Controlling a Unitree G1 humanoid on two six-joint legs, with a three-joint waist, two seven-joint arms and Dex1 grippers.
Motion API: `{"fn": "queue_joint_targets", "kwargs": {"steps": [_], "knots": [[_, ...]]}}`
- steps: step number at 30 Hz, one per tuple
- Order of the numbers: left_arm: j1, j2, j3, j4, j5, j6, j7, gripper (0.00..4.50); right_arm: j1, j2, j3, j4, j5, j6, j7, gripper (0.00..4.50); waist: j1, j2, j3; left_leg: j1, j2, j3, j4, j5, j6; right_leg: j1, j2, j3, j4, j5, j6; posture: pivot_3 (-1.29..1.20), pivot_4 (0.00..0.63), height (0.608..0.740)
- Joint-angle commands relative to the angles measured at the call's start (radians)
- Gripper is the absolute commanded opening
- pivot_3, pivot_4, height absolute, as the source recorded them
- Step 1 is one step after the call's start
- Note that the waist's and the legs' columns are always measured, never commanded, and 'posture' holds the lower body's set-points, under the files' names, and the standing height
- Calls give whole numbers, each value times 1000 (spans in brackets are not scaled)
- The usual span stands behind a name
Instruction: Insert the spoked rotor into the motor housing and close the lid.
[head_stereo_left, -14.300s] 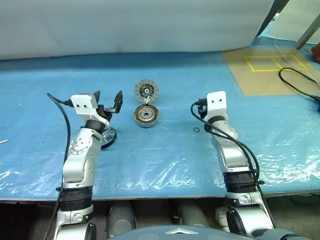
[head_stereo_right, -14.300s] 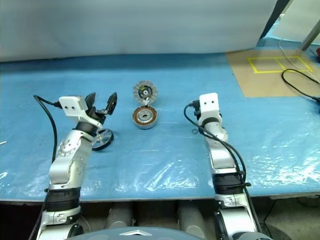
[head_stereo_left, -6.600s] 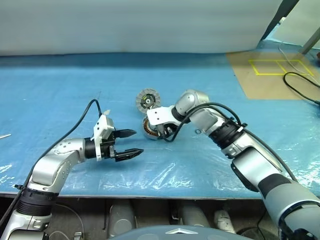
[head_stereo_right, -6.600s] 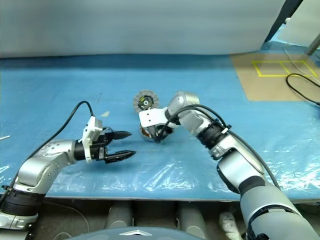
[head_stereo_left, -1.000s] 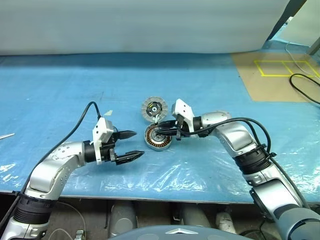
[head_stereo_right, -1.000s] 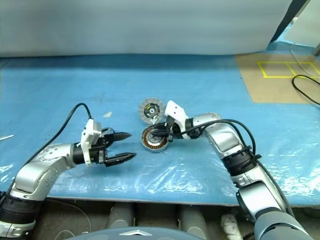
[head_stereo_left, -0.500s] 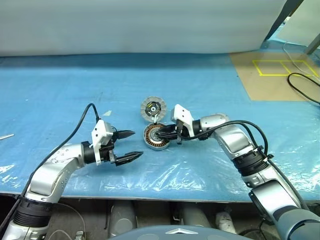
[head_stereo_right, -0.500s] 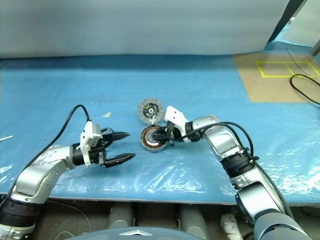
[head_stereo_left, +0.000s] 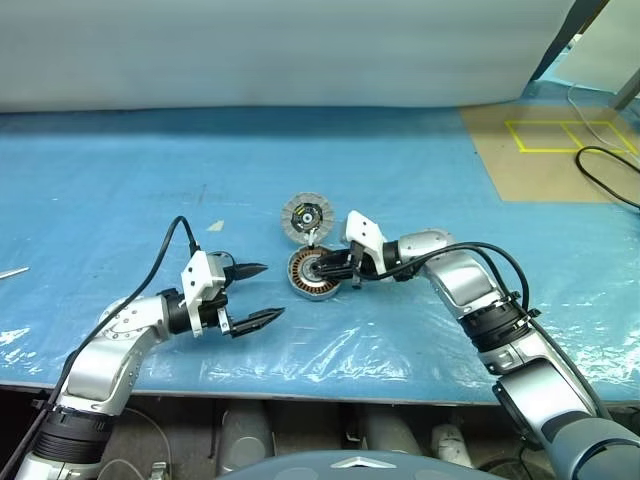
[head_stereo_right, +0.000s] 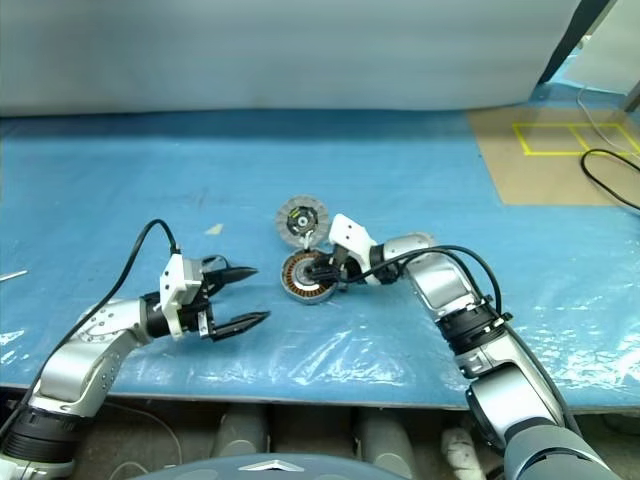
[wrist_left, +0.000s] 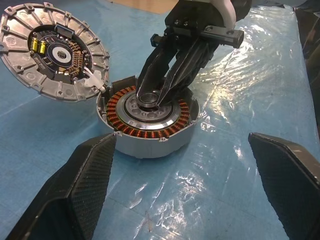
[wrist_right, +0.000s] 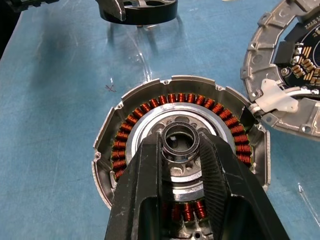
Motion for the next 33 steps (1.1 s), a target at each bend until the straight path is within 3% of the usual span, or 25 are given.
{"fn": "queue_joint_targets", "kwargs": {"steps": [1,28,31,33], "knots": [[1,0,2,-13,-1,-17,-4,4500,-25,1,-13,-9,-1,-17,10,656,0,0,0,0,0,0,0,0,0,0,0,0,0,0,0,0,150,740],[-16,-3,-10,3,-1,-5,-11,4500,0,11,6,16,-49,-49,8,656,0,0,0,0,0,0,0,0,0,0,0,0,1,0,0,0,150,740],[-16,-2,-10,4,-1,-6,-11,4500,1,10,9,17,-54,-49,8,1696,0,0,0,0,0,0,0,0,0,0,0,0,1,0,0,0,150,740],[-15,-1,-10,7,-1,-6,-11,4500,-2,6,-1,2,-36,-26,19,1955,0,0,0,0,0,0,0,0,0,0,0,0,1,0,0,0,150,740]]}}
